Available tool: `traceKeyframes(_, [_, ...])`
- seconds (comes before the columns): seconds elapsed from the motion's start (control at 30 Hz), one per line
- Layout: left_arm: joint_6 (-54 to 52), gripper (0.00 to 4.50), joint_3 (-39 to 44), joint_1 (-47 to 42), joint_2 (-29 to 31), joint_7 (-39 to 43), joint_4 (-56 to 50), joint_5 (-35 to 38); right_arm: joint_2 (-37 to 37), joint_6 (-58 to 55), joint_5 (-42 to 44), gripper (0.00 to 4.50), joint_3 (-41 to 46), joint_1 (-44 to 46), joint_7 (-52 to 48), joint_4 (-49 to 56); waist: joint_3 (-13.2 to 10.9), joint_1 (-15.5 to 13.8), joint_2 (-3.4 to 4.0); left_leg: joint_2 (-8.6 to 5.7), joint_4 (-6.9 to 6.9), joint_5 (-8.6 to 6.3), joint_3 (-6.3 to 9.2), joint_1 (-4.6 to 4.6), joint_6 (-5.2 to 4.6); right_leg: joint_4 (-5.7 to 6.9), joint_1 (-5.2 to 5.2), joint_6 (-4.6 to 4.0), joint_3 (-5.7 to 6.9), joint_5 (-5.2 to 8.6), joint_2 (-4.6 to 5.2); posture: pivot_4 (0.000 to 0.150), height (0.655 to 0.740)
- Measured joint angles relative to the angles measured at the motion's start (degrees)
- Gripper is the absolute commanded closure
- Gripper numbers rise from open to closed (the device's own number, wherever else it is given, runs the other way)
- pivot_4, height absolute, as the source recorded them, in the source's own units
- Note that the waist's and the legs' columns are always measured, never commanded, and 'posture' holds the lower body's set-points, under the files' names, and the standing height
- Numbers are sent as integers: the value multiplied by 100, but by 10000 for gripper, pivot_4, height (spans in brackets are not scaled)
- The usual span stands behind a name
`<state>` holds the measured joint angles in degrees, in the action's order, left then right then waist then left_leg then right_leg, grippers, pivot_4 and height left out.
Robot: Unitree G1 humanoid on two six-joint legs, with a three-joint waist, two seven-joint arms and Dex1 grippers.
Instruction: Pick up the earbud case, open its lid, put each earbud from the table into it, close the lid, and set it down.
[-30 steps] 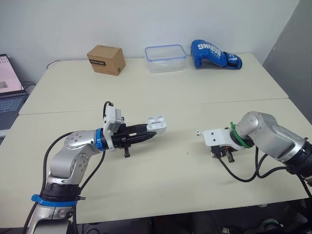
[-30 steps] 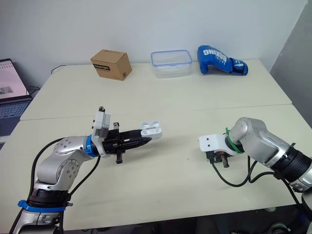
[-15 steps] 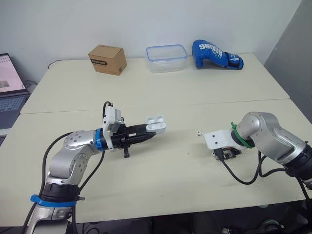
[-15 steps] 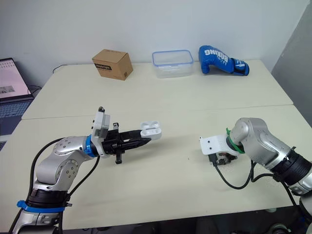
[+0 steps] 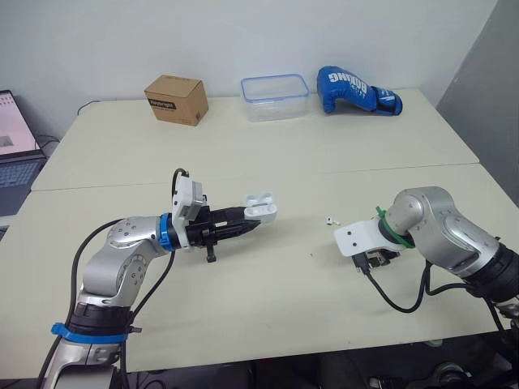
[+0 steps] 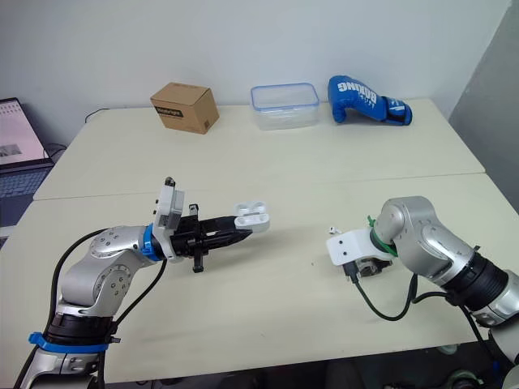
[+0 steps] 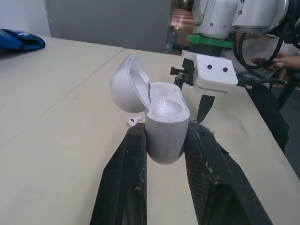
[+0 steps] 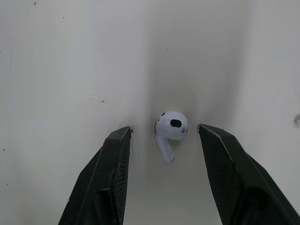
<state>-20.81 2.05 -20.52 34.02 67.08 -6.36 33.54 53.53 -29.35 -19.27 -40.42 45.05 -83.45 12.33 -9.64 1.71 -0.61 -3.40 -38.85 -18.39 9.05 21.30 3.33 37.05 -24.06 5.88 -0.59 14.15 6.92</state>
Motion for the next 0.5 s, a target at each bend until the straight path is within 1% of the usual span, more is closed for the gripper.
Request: traceKeyframes(0.5, [28,37424,0,70,-1,-4,-1,-10,-168,288,-247,21543,106,0,-261,-122,0,1,0,-1,0,0,0,1,0,0,0,0,0,0,0,1500,7307])
